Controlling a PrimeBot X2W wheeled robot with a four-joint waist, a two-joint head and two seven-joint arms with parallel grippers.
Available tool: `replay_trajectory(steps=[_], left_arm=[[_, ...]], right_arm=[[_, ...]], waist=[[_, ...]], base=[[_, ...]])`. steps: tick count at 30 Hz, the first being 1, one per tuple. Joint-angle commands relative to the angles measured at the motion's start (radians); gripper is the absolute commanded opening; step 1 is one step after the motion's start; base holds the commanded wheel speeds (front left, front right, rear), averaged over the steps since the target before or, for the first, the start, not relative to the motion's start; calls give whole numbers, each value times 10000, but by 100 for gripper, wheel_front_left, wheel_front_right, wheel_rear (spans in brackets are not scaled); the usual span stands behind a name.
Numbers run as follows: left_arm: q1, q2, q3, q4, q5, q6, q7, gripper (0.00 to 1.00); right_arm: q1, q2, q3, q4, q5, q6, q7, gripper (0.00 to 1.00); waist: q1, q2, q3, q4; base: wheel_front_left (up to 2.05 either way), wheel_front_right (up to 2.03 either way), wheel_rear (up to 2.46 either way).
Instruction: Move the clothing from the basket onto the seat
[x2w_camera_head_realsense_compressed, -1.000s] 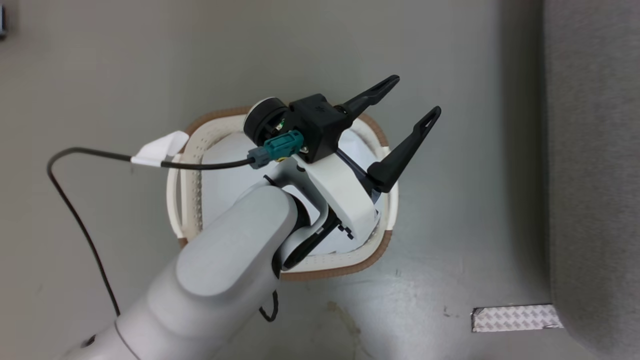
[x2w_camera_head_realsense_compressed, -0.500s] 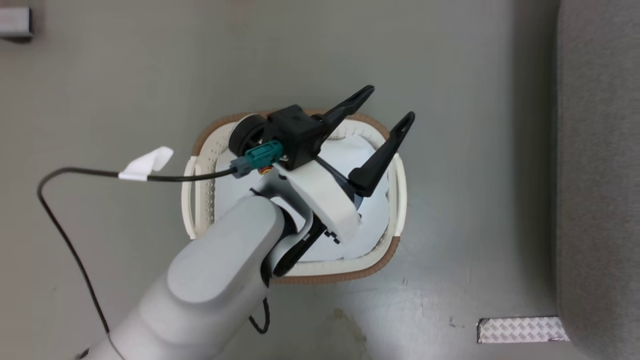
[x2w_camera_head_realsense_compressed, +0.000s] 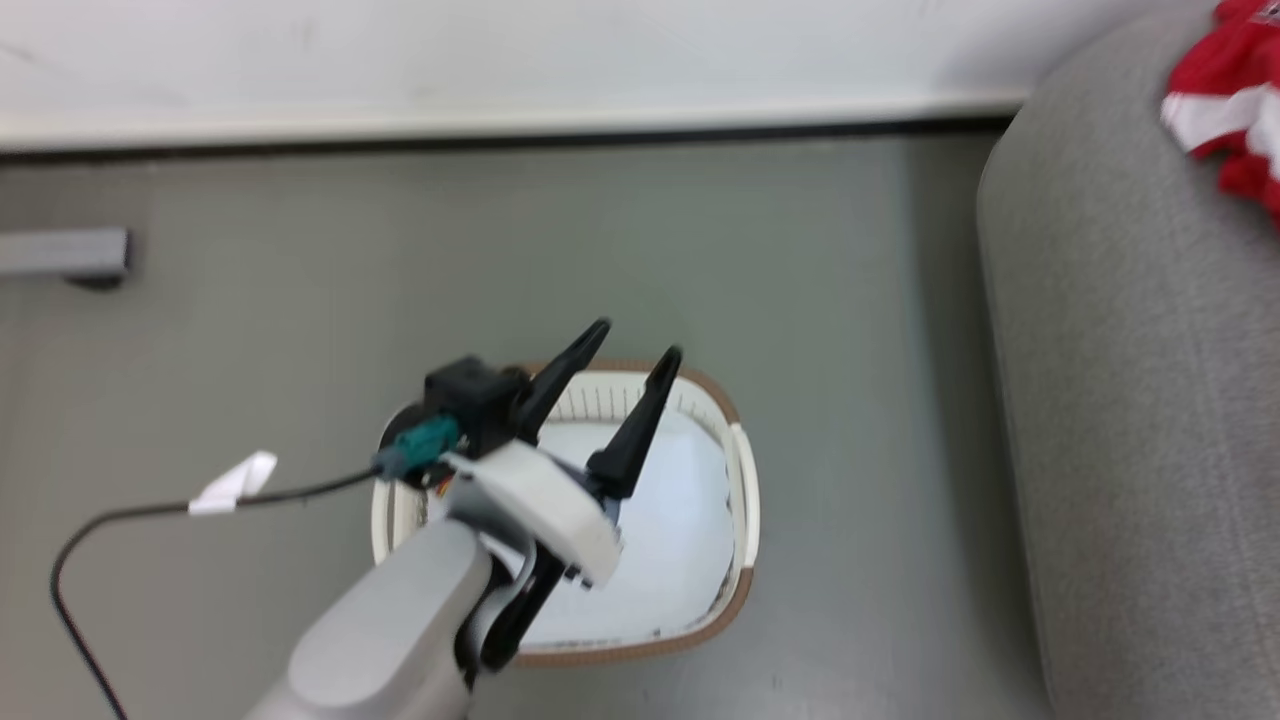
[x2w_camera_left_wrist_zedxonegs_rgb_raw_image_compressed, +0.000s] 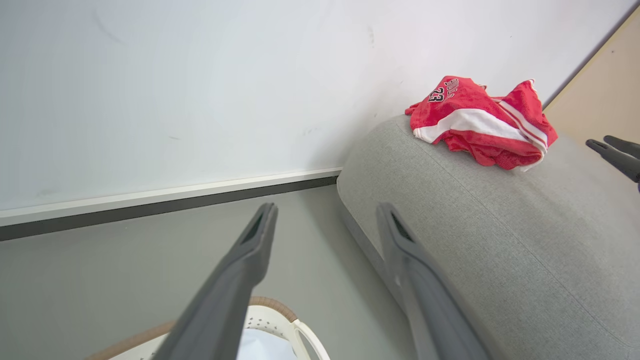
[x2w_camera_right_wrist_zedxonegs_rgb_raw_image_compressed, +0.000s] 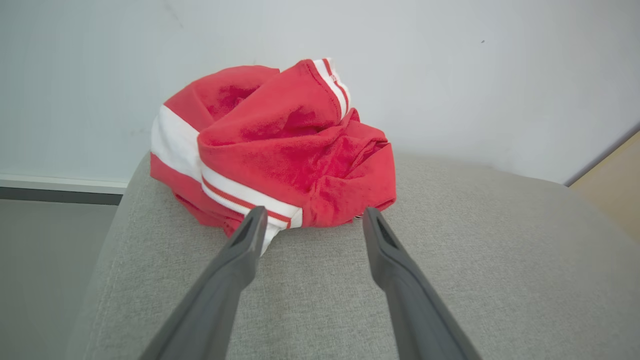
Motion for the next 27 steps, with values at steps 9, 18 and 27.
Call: replay_trajectory(steps=[9, 18, 27], left_arm=[[2355, 407, 596, 254, -141, 748, -629, 100], [4859, 418, 2767, -453, 520, 1227, -654, 100], [6158, 76, 4503, -846, 2237, 847, -657, 100]], right_arm=[[3493, 1636, -1264, -3555, -1277, -24, -170, 100], [5589, 3960, -1484, -5641, -2609, -25, -160, 100], [6752, 5068, -808, -6213, -2726, -24, -160, 100]], waist=[[3, -1, -2761, 501], [3, -1, -3967, 964], [3, -1, -4394, 1322]], base=[[0, 0, 0], [0, 0, 0], [0, 0, 0]])
